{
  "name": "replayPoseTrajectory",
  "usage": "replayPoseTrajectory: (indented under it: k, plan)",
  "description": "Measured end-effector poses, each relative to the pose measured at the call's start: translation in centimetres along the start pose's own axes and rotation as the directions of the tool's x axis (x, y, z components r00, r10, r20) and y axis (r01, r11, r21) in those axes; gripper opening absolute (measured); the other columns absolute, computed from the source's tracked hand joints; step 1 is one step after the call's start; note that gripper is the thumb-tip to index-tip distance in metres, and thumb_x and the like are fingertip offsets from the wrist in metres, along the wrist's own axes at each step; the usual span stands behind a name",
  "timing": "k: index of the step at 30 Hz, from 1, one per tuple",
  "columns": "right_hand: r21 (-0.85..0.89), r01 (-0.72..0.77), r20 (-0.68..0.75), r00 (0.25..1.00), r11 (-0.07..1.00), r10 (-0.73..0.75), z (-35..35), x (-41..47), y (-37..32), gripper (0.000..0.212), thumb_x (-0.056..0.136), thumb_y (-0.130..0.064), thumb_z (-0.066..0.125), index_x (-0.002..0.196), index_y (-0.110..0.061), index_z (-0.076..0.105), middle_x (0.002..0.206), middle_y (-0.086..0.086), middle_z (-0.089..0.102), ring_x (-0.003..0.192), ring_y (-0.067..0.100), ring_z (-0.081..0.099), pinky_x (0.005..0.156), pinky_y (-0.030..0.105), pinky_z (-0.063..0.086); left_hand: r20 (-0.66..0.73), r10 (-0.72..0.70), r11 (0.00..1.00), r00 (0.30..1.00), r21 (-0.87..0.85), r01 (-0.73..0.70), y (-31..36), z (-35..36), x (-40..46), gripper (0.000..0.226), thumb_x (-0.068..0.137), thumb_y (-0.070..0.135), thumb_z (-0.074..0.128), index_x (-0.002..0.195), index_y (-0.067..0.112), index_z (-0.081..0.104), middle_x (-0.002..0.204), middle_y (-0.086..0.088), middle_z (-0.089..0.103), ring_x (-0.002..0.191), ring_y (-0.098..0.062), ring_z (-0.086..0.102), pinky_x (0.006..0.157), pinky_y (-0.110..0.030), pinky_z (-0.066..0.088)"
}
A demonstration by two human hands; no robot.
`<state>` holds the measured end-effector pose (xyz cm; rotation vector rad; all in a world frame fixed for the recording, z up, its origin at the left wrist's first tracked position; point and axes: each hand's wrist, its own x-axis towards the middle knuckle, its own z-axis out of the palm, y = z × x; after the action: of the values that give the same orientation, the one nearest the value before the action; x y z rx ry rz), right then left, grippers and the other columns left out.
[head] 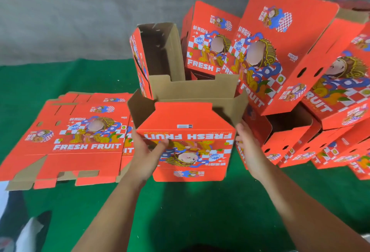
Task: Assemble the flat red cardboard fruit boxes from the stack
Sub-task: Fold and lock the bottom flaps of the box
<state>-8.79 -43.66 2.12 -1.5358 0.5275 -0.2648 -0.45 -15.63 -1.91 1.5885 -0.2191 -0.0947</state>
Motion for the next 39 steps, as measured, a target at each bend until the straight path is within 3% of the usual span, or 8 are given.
replayPoseTrajectory:
  k: [8,12,16,20,24,29,35,39]
  plan:
    - [0.046,-0.029,0.08,0.996,0.998,0.025,-0.1,0.1,-0.8,0.105,0.076,-0.088,0.06,0.162,-0.045,0.018,0.168,-0.012,0.028,0.154,0.016,0.03,0.126,0.053,0.023,-0.091,-0.117,0.984,0.989,-0.148,0.103,1.6,0.9,0.2,0.029,0.076,0.087,0.059,0.101,0.072,0.056,0.11,0.029,0.072,0.106,0.004,0.069,0.094,-0.036,0.05]
    - [-0.228,0.08,0.097,0.994,0.97,-0.06,0.7,-0.2,0.3,0.126,0.062,-0.096,0.062,0.162,-0.05,0.0,0.172,-0.023,0.005,0.158,0.006,0.007,0.13,0.046,0.011,-0.165,-0.263,0.937,0.951,-0.278,0.211,2.8,0.1,0.8,0.045,0.072,0.061,0.065,0.102,0.027,0.065,0.091,-0.016,0.061,0.08,-0.036,0.066,0.067,-0.044,0.06]
    - [-0.24,0.069,0.057,0.997,0.968,-0.056,1.6,-0.6,0.3,0.116,0.079,-0.072,0.07,0.162,-0.047,-0.007,0.167,-0.026,0.001,0.154,0.0,0.006,0.122,0.032,0.012,-0.059,-0.396,0.897,0.916,-0.238,0.372,3.7,-1.8,1.5,0.051,0.072,0.055,0.061,0.103,0.016,0.065,0.076,-0.013,0.056,0.06,-0.026,0.062,0.055,-0.033,0.056]
    - [-0.471,0.193,0.027,0.979,0.861,-0.204,4.5,-2.4,-0.8,0.113,0.092,-0.045,0.073,0.162,-0.039,-0.016,0.172,-0.009,-0.012,0.156,0.006,-0.009,0.121,0.027,0.002,-0.082,-0.2,0.974,0.976,-0.125,0.189,3.6,-0.3,0.5,0.05,0.089,0.05,0.055,0.113,0.007,0.064,0.092,-0.008,0.066,0.082,-0.027,0.064,0.062,-0.032,0.059]
    - [-0.485,0.315,0.224,0.946,0.816,-0.233,9.0,-5.1,-2.9,0.117,0.075,-0.076,0.069,0.156,-0.058,-0.015,0.171,-0.003,-0.027,0.156,0.018,-0.028,0.128,0.049,-0.005,-0.094,0.181,0.983,0.979,0.019,-0.18,4.3,2.7,-1.4,0.043,0.101,0.047,0.048,0.141,0.035,0.058,0.134,0.008,0.067,0.127,-0.017,0.061,0.108,-0.048,0.049]
    - [-0.154,0.294,0.365,0.904,0.943,-0.222,10.1,-6.7,-6.6,0.124,0.053,-0.097,0.068,0.149,-0.072,-0.005,0.174,-0.01,-0.004,0.16,0.011,-0.004,0.128,0.054,0.016,0.275,0.268,0.942,0.923,-0.274,-0.191,7.2,6.2,-3.4,0.061,0.109,0.058,0.026,0.159,0.025,0.039,0.16,-0.001,0.046,0.152,-0.027,0.035,0.125,-0.05,0.029]
    - [-0.029,0.389,0.393,0.852,0.921,-0.347,8.6,-6.7,-7.6,0.101,0.084,-0.051,0.071,0.165,-0.039,0.011,0.138,-0.051,0.045,0.137,-0.019,0.039,0.109,0.008,0.036,0.405,0.123,0.892,0.906,-0.445,0.078,9.5,8.6,-4.4,0.055,0.111,0.05,0.035,0.16,0.025,0.038,0.164,0.002,0.039,0.154,-0.018,0.032,0.128,-0.05,0.019]
    - [-0.009,0.431,0.299,0.862,0.902,-0.409,7.9,-7.4,-8.2,0.089,0.084,-0.044,0.059,0.164,-0.03,0.023,0.151,-0.033,0.042,0.141,-0.013,0.038,0.117,0.02,0.033,0.375,0.141,0.962,0.916,-0.272,-0.036,10.0,9.1,-3.6,0.053,0.11,0.052,0.037,0.16,0.037,0.033,0.168,0.006,0.031,0.156,-0.016,0.027,0.127,-0.053,0.019]
